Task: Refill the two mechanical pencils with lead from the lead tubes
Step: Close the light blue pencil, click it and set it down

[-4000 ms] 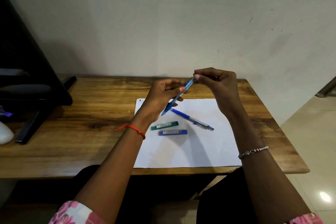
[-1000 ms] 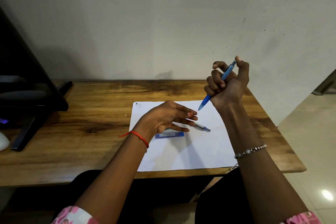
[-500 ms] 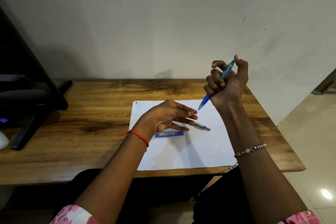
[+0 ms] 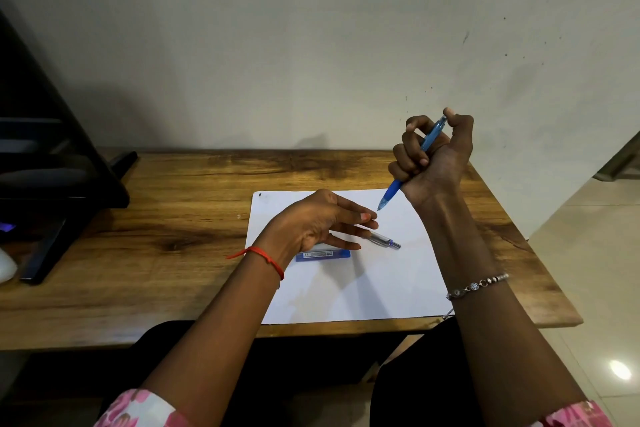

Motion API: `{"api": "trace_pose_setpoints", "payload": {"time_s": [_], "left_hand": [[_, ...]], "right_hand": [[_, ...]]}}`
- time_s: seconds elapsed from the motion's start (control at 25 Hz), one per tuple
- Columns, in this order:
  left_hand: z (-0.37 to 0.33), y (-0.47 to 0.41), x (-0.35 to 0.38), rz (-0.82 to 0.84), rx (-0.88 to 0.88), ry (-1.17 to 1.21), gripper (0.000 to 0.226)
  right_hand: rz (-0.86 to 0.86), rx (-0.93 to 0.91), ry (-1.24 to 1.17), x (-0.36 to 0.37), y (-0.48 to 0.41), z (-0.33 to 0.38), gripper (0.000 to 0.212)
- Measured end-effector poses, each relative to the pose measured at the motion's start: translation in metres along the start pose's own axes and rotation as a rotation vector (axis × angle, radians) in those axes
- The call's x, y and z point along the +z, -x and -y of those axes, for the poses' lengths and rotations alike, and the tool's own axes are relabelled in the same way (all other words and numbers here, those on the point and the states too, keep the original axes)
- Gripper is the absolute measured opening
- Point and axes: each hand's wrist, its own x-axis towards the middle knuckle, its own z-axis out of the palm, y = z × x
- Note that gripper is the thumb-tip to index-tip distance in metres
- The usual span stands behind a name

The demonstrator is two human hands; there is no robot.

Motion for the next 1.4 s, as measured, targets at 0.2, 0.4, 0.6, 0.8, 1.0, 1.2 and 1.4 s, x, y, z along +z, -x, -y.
{"api": "trace_pose_setpoints", "payload": {"time_s": [0.2,0.4,0.6,0.8,1.0,1.2,1.4], "left_hand": [[0.0007,0.0002,0.0,0.001,0.001,-0.023,0.019],[0.0001,-0.0001,0.0007,0.004,-0.004,-0.025,0.019],[0.0002,-0.0011,0.0006,0.004,0.0,-0.029,0.017],[0.0004,-0.0024,0.0008,0.009,0.002,-0.023,0.015],[0.0012,-0.0034,0.0003,0.015,0.008,-0.023,0.016],[0.0016,-0.0037,-0.0003,0.011,0.006,-0.037,0.021],[0.0026,-0.0034,0.0011,0.011,0.002,-0.045,0.023]], "right_hand": [[-0.002,0.002,0.009,0.0,-0.0005,-0.0006,0.053],[-0.015,0.006,0.012,0.0,-0.0007,0.0001,0.052],[-0.017,0.003,0.0,-0.0002,-0.0003,0.0008,0.054],[-0.001,-0.002,0.007,0.0012,-0.0006,0.0026,0.054],[0.003,-0.023,-0.018,-0.0002,-0.0007,0.0027,0.056],[-0.018,-0.026,-0.062,-0.0002,-0.0017,0.0049,0.056],[-0.04,-0.033,-0.06,-0.0014,-0.0023,0.0055,0.057]]}}
